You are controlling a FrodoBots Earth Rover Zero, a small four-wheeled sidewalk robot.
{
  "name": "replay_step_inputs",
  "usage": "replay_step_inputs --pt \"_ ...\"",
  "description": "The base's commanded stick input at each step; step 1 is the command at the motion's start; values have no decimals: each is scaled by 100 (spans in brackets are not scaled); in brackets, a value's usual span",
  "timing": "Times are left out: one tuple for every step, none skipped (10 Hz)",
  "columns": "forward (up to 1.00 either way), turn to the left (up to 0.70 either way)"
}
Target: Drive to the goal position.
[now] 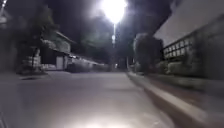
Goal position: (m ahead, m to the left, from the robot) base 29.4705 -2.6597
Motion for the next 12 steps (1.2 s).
replay_step_inputs --pt "70 0" --pt "70 0" --pt "70 0" --pt "70 0" --pt "70 0" --pt "70 0" --pt "70 0" --pt "70 0" --pt "70 0" --pt "70 0" --pt "70 0" --pt "70 -13"
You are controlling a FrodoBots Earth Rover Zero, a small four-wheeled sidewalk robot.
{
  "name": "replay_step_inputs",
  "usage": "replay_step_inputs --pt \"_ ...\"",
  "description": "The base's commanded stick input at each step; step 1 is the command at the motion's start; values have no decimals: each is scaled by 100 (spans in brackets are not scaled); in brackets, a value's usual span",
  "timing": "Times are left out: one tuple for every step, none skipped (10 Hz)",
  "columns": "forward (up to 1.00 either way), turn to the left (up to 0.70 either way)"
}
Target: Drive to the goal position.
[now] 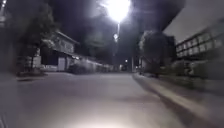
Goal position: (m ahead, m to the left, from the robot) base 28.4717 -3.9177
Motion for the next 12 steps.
replay_step_inputs --pt "70 -27" --pt "70 -32" --pt "70 -35" --pt "70 -35" --pt "70 -35" --pt "70 -35" --pt "70 -35" --pt "70 -35" --pt "70 -35" --pt "70 -35" --pt "70 -35" --pt "70 -35"
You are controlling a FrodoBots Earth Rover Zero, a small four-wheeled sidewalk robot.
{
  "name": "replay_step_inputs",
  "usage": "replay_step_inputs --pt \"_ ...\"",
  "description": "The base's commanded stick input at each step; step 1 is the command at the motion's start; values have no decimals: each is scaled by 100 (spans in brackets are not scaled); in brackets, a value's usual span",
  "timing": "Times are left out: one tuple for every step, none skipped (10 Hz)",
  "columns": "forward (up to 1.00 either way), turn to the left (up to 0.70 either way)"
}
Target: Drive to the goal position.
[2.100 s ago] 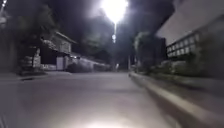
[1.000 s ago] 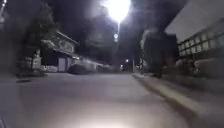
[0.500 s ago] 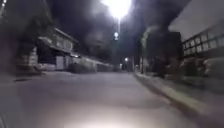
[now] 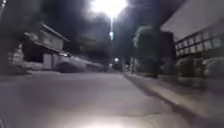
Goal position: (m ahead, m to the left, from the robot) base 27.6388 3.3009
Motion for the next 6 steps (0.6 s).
replay_step_inputs --pt "70 -10" --pt "70 0" --pt "70 0" --pt "70 0" --pt "70 0" --pt "70 0"
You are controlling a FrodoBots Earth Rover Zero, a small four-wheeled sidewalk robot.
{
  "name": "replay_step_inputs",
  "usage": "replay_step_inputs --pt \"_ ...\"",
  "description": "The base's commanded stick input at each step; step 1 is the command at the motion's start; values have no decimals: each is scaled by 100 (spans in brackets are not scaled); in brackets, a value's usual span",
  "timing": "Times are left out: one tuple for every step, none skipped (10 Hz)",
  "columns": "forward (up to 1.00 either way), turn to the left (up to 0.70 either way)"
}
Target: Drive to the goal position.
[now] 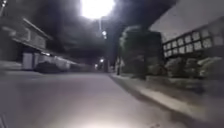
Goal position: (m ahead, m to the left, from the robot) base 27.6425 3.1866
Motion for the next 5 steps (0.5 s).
replay_step_inputs --pt "70 0" --pt "70 0" --pt "70 0" --pt "70 0" --pt "70 0"
